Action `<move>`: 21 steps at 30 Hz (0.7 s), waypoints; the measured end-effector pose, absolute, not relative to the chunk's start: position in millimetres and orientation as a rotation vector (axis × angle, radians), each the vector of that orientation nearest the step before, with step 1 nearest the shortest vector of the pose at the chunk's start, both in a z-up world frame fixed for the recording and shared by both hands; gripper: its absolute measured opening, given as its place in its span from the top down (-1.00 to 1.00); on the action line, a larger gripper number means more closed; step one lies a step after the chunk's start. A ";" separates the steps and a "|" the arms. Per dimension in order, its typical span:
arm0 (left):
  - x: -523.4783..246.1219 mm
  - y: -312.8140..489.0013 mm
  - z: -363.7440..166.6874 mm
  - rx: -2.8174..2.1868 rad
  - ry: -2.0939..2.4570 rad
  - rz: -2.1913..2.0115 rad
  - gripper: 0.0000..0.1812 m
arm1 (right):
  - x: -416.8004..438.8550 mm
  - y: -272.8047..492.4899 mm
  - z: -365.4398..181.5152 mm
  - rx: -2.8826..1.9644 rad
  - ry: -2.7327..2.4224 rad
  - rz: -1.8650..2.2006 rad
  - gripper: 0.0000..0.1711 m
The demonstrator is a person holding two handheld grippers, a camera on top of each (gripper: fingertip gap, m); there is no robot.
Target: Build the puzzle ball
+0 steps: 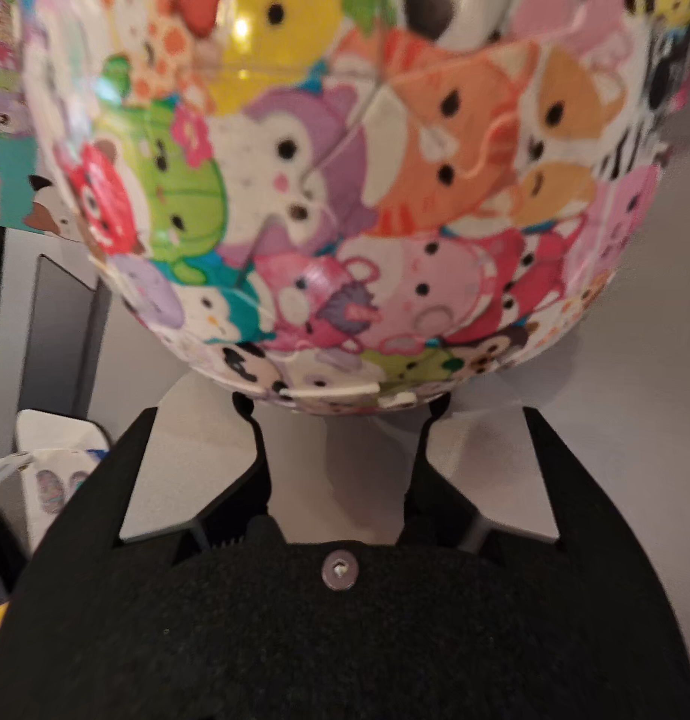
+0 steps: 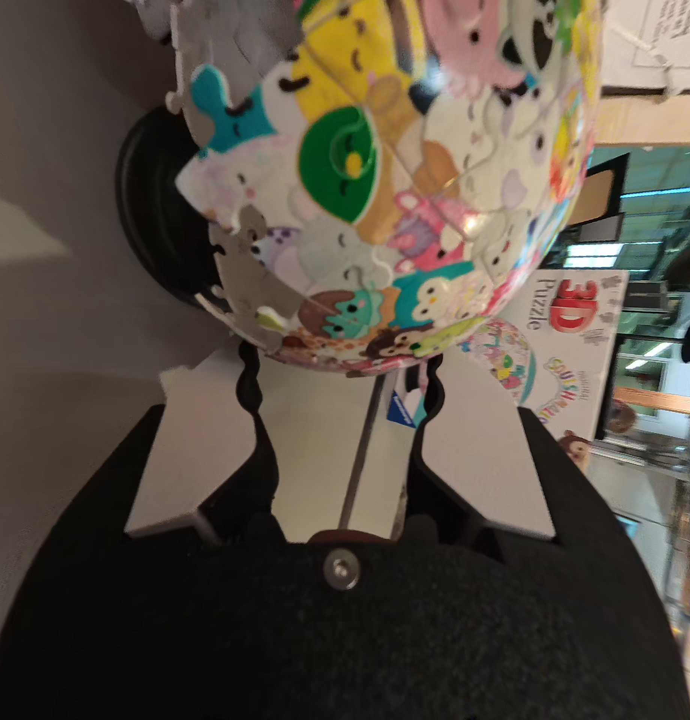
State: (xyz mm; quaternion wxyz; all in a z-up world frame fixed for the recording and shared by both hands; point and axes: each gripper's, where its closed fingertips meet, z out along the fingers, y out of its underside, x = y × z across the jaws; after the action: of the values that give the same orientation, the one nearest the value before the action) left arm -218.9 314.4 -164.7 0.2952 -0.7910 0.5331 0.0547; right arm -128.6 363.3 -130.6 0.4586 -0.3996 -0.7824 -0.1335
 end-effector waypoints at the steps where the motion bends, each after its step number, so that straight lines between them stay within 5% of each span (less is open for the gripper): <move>1: -219.4 316.0 -163.2 -2.091 1.420 0.170 0.01 | -128.8 364.3 -127.6 -0.964 -1.914 -0.349 0.03; 21: -215.9 300.3 -168.4 -2.238 1.534 -0.057 0.02 | -125.9 357.2 -152.8 -1.243 -2.024 -0.033 -0.03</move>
State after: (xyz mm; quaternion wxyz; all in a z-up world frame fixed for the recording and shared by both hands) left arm -215.9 300.3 -168.4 0.2123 -0.8059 0.5523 -0.0205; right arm -125.9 357.2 -152.8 0.3737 -0.4855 -0.7902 -0.0130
